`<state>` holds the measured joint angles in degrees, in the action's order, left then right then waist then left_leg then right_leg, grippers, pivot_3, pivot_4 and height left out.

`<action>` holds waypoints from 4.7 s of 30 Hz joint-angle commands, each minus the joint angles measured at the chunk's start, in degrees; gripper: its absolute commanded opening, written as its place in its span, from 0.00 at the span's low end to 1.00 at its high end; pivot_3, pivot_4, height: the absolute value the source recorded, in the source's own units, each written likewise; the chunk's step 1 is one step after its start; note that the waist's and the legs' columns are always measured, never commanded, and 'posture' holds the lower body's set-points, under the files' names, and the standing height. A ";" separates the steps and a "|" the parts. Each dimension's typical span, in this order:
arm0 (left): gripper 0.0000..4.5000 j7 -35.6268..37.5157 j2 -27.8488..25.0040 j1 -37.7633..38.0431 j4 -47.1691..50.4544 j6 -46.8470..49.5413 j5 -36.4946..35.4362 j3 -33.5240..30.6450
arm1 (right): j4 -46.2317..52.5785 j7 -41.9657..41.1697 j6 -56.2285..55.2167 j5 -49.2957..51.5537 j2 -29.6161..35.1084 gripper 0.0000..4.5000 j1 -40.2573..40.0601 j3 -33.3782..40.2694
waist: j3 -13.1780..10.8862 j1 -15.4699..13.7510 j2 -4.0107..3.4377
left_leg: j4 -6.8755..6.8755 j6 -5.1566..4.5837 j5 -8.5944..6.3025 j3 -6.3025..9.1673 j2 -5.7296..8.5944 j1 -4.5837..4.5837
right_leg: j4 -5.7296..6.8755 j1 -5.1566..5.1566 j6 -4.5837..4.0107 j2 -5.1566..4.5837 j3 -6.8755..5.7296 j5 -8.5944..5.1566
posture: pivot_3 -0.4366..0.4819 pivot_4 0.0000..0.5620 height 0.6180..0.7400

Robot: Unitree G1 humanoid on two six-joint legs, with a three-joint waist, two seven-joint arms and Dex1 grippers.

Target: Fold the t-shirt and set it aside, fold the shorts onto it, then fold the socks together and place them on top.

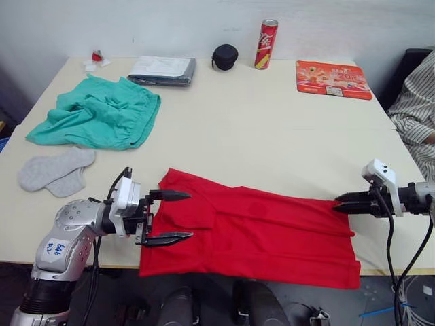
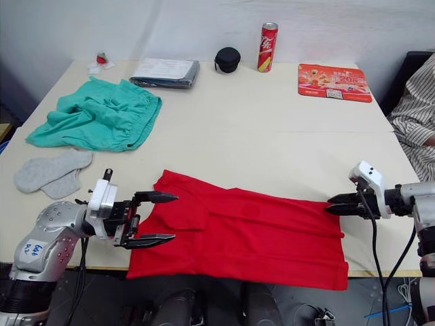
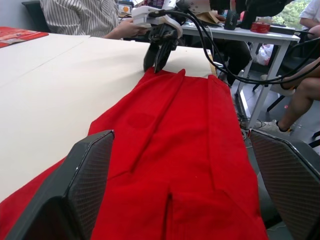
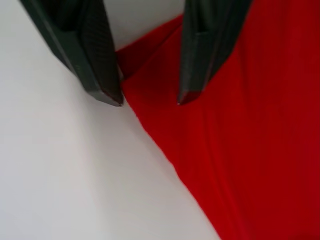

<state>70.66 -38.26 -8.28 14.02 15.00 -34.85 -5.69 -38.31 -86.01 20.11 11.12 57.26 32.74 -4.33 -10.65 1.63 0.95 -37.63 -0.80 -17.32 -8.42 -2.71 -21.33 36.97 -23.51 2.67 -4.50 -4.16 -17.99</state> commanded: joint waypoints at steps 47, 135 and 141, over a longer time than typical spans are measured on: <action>1.00 -1.81 14.53 -49.65 -66.31 -17.55 27.09 15.58 | 56.21 32.81 64.69 17.14 -9.29 1.00 -32.67 53.71 | -0.08 -1.44 0.27 | 0.01 0.05 0.03 0.03 -0.01 -0.13 | 0.01 -0.09 0.08 0.11 -0.07 0.05 | 0.48 0.27 1.00; 1.00 -5.05 -1.54 -33.98 -36.34 19.18 13.53 7.10 | 78.95 49.51 53.81 45.60 -20.88 1.00 -36.87 21.35 | -0.03 -1.62 0.56 | 0.46 -0.13 0.12 0.10 0.04 -0.06 | -0.12 -0.16 -0.10 -0.03 -0.09 0.15 | 0.48 0.27 1.00; 1.00 -7.88 10.66 -51.39 -62.52 8.26 21.32 11.42 | 76.15 59.58 60.02 46.26 -27.39 1.00 -34.27 15.26 | -0.01 -1.43 0.68 | 0.30 -0.06 0.17 0.02 0.06 -0.41 | -0.24 -0.36 -0.07 0.03 -0.15 0.15 | 0.48 0.27 1.00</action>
<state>63.99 -28.78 -56.67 -43.37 26.96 -15.53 5.60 38.54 -29.52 78.19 56.90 31.07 -1.96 12.52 -10.66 0.19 1.63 -37.40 -0.87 -17.13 -8.42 -2.65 -21.92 36.78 -24.02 2.64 -4.46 -4.28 -17.84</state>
